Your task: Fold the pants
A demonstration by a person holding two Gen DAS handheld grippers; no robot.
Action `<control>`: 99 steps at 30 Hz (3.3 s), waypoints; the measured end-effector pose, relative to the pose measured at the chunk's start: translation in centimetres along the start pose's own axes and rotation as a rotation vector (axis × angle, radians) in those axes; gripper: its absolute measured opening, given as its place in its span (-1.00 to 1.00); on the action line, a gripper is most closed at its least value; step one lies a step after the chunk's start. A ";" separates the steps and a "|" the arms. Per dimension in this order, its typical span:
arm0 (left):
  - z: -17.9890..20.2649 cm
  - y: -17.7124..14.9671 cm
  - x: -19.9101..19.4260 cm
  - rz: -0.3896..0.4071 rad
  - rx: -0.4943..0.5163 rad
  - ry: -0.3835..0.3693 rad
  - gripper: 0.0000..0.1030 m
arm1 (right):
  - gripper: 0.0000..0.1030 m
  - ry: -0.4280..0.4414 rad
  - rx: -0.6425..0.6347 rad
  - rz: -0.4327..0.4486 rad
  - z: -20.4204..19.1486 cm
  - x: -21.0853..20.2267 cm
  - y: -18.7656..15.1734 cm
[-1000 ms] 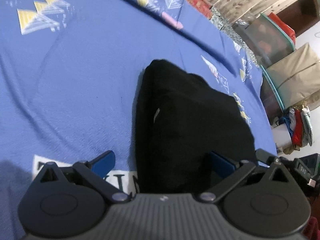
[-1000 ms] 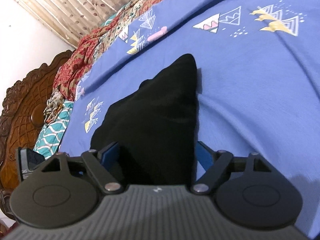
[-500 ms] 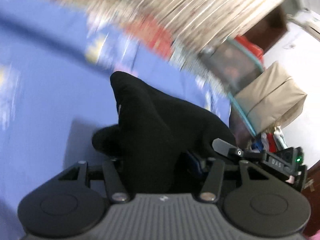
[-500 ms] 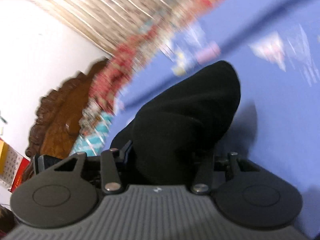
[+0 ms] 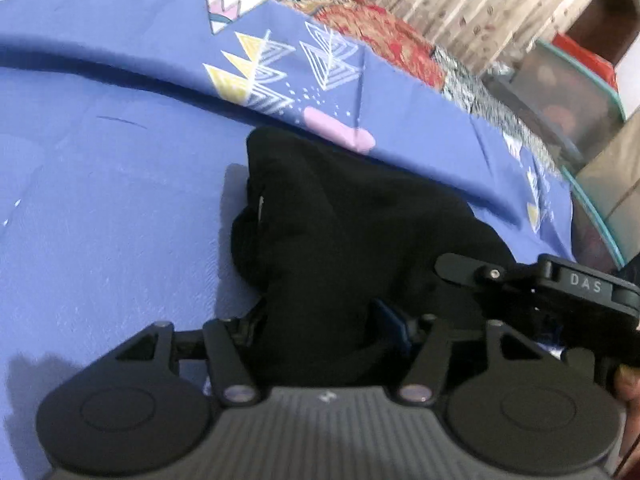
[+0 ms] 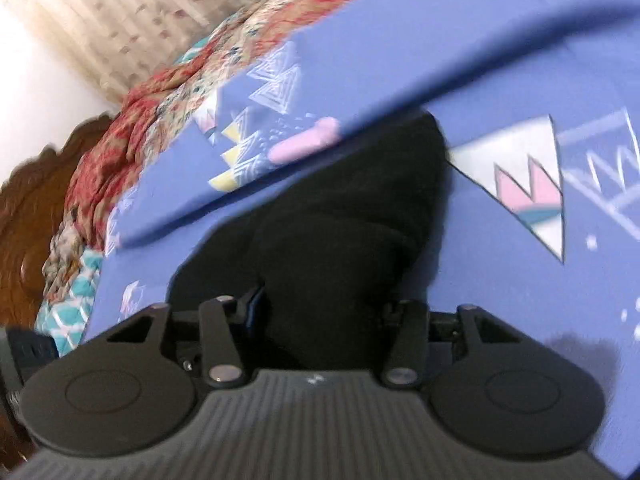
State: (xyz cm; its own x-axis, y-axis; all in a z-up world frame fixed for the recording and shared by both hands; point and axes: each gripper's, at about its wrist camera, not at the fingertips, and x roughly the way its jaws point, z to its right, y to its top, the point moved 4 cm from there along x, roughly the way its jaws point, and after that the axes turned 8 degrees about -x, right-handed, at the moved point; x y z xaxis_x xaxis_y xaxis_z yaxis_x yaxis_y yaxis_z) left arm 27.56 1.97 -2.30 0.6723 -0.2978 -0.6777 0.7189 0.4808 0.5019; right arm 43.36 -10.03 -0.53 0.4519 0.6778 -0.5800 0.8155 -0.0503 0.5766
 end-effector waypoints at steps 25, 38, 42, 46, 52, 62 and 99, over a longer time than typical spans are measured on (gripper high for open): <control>4.1 -14.5 -19.1 0.067 0.153 0.407 1.00 | 0.59 -0.254 -0.026 0.034 -8.0 -16.4 -17.8; 5.6 -17.7 -20.9 0.075 0.208 0.504 1.00 | 0.76 -0.199 -0.124 -0.013 -12.1 -16.0 -20.4; 5.9 -17.8 -21.2 0.086 0.220 0.502 1.00 | 0.77 -0.210 -0.117 -0.007 -11.8 -16.0 -20.4; 6.1 -17.9 -21.2 0.096 0.232 0.506 1.00 | 0.77 -0.212 -0.103 -0.011 -11.6 -15.9 -20.6; 6.5 -17.9 -21.0 0.114 0.261 0.525 1.00 | 0.77 -0.220 -0.089 -0.006 -11.2 -15.9 -20.8; 6.5 -17.8 -21.0 0.131 0.268 0.551 1.00 | 0.78 -0.213 -0.076 -0.019 -10.8 -15.7 -20.8; 4.9 -19.3 -19.2 -0.068 0.175 0.524 1.00 | 0.86 -0.276 -0.068 -0.042 -10.9 -15.5 -21.5</control>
State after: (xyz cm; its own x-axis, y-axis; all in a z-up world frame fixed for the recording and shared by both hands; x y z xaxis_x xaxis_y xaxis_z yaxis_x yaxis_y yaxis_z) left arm 1.63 -5.65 3.62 0.4777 0.1477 -0.8660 0.8063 0.3176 0.4990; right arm 14.90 -11.43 2.37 0.5068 0.4527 -0.7336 0.8139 0.0291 0.5802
